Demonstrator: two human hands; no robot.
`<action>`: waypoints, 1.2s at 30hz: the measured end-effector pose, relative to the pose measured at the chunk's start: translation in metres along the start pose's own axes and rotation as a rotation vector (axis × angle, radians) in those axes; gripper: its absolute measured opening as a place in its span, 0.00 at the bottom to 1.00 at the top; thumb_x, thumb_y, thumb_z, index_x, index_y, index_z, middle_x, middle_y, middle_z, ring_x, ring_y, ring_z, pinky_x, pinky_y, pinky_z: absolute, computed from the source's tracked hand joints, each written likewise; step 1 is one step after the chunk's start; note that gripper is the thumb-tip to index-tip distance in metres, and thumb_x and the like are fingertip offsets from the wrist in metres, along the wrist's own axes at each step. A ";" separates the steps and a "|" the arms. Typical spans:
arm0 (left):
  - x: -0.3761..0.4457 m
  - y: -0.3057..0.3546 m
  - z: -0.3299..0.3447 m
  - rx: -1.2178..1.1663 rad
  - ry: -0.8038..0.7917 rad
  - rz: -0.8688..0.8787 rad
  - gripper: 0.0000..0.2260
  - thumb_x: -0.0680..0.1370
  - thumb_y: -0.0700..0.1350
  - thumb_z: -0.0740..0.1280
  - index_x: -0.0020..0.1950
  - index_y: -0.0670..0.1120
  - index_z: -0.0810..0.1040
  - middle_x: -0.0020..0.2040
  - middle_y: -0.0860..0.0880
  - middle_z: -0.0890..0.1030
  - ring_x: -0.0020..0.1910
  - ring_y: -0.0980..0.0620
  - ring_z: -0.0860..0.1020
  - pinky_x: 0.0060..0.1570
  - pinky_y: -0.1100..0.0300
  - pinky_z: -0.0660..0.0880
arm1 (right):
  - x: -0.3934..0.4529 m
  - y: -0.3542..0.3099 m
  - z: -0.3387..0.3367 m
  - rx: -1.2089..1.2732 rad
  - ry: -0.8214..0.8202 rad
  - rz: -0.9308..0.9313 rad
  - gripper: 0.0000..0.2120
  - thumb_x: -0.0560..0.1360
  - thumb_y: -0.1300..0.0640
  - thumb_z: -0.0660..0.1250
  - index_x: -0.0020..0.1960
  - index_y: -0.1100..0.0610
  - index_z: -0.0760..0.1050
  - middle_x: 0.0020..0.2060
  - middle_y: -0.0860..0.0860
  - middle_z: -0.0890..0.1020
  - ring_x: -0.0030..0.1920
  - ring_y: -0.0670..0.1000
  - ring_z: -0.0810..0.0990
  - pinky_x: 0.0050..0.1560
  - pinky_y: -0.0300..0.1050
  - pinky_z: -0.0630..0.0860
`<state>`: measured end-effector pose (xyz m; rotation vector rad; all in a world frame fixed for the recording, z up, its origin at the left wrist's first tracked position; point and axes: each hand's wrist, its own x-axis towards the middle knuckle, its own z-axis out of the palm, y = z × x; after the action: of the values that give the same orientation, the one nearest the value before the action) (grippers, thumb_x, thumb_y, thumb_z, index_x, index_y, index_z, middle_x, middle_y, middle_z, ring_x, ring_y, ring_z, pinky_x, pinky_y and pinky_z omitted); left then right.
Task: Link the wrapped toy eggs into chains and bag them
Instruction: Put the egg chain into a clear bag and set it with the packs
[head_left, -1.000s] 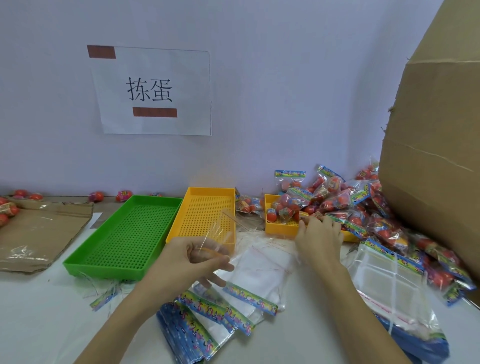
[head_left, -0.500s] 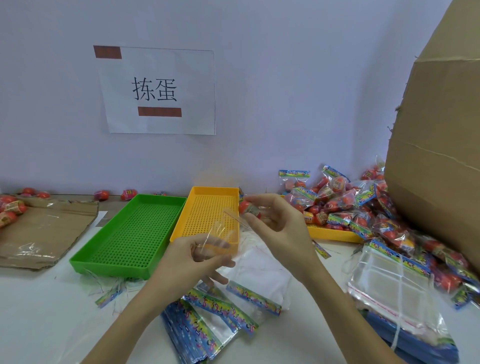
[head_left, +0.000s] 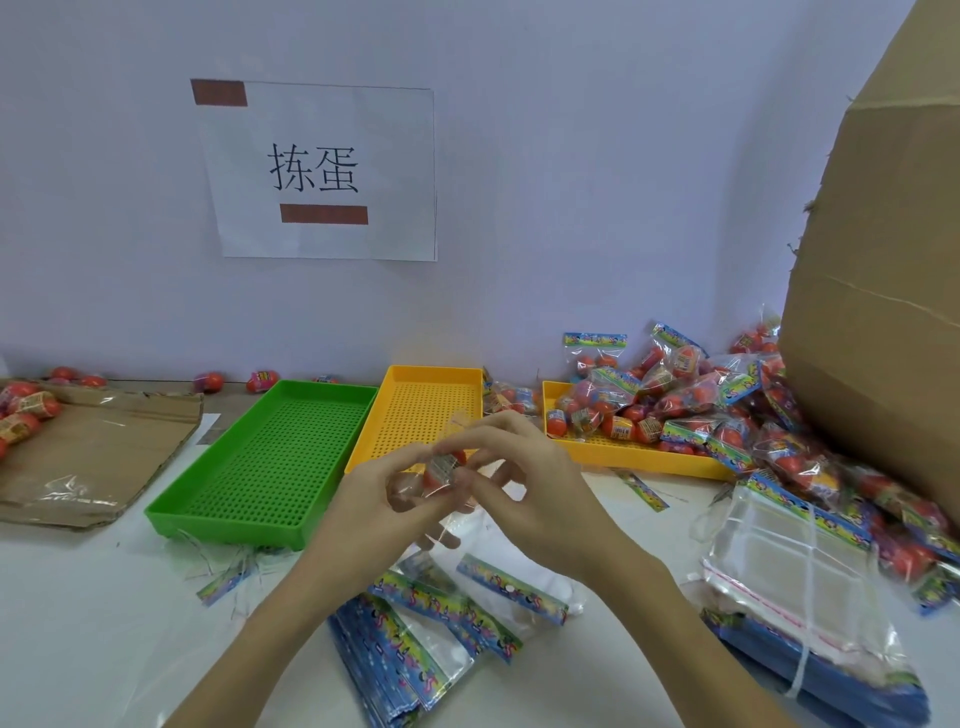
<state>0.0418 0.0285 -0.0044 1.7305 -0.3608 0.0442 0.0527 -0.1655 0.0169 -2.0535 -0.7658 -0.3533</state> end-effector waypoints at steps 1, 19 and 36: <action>-0.001 0.002 0.001 0.010 0.005 0.013 0.17 0.75 0.50 0.76 0.63 0.54 0.81 0.44 0.46 0.88 0.37 0.41 0.87 0.37 0.49 0.83 | 0.000 0.000 0.001 0.008 -0.010 0.007 0.13 0.82 0.60 0.67 0.62 0.47 0.82 0.55 0.44 0.78 0.53 0.46 0.81 0.49 0.38 0.79; 0.002 -0.005 -0.004 0.193 0.042 -0.002 0.06 0.78 0.39 0.75 0.53 0.48 0.83 0.38 0.46 0.87 0.34 0.40 0.84 0.33 0.56 0.78 | -0.002 -0.008 0.015 0.142 -0.104 0.103 0.10 0.84 0.51 0.65 0.56 0.49 0.85 0.50 0.42 0.84 0.53 0.45 0.81 0.53 0.45 0.78; 0.004 -0.002 -0.004 -0.237 0.183 -0.247 0.13 0.76 0.48 0.76 0.57 0.43 0.83 0.46 0.43 0.89 0.35 0.46 0.86 0.27 0.65 0.74 | 0.016 0.095 -0.001 -0.611 0.225 0.652 0.19 0.86 0.43 0.50 0.71 0.44 0.72 0.66 0.53 0.74 0.64 0.59 0.67 0.65 0.54 0.61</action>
<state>0.0466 0.0321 -0.0047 1.5113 -0.0146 -0.0189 0.1258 -0.1997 -0.0364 -2.6239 0.2039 -0.4643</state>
